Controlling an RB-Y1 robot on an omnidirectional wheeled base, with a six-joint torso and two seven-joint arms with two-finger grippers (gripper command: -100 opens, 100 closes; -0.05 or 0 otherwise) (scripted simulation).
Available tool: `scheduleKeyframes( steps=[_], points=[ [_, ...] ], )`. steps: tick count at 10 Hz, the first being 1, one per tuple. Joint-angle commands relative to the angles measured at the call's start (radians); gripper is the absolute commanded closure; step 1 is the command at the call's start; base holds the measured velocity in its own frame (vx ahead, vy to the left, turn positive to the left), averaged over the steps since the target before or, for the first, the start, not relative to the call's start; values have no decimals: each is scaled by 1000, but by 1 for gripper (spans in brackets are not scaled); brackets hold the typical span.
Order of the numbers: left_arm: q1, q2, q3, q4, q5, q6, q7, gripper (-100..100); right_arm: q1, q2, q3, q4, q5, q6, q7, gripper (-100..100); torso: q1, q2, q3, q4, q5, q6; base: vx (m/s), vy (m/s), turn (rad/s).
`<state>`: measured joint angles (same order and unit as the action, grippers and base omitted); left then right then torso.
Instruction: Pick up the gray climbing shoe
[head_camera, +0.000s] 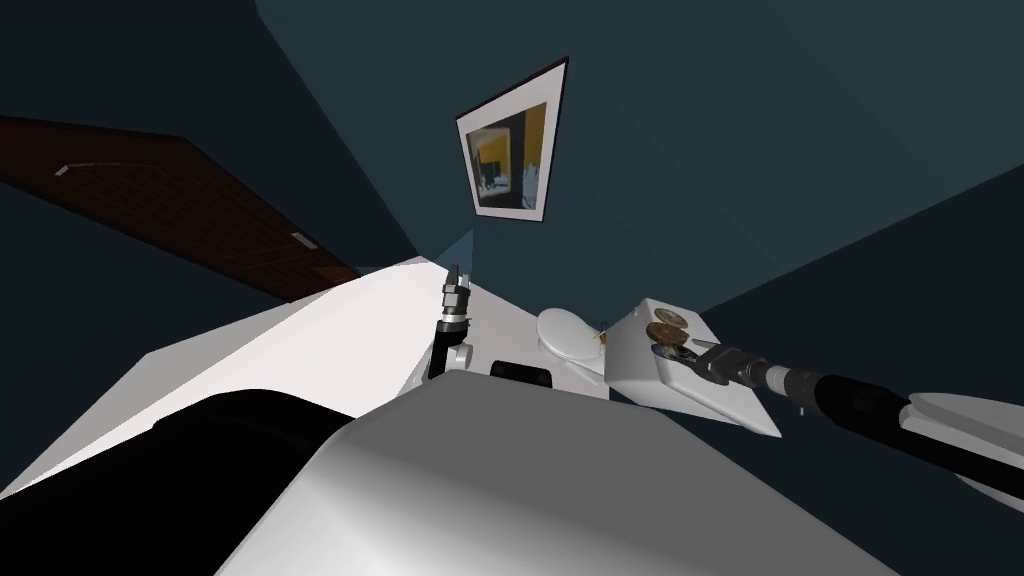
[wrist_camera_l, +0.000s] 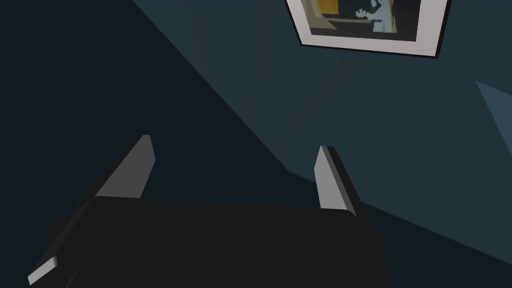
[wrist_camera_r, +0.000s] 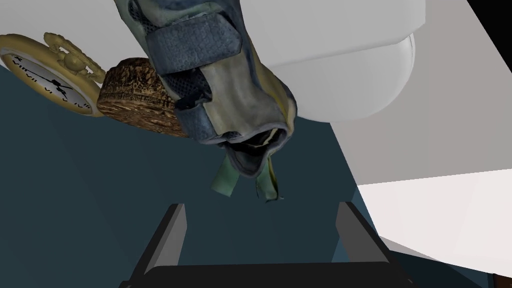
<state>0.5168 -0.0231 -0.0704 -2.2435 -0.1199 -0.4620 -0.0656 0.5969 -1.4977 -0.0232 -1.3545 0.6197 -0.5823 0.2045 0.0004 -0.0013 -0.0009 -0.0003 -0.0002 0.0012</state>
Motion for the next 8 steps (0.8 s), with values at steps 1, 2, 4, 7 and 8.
scheduleKeyframes(
  steps=[1, 2, 4, 7, 8],
  points=[
    [0, 0, 0, 0, 0, 0, 0, 0, 20, 0, -4, -50, 9, 16, 16, -100, 0, 0, 0, 0, 0, 0, 99, -42, -343],
    [0, 0, 0, 0, 0, 0, 0, 0, 20, 0, -4, -54, 9, 16, 16, -100, -2, -2, -1, 0, 0, 2, 129, -32, -163],
    [0, 0, 0, 0, 0, 0, 0, 0, 39, 0, -8, -109, 17, 33, 32, -100, -1, -4, -2, -1, 0, 0, 125, -17, -173],
    [0, 0, 0, 0, 0, 0, 0, 0, 69, 0, -14, -190, 30, 57, 56, -100, -2, -7, -4, -2, 0, 0, 155, -21, -230],
    [0, 0, 0, 0, 0, 0, 0, 0, 79, 0, -16, -217, 35, 66, 64, -100, -1, -6, -4, -1, 0, 0, 121, -11, -207]
  ],
)
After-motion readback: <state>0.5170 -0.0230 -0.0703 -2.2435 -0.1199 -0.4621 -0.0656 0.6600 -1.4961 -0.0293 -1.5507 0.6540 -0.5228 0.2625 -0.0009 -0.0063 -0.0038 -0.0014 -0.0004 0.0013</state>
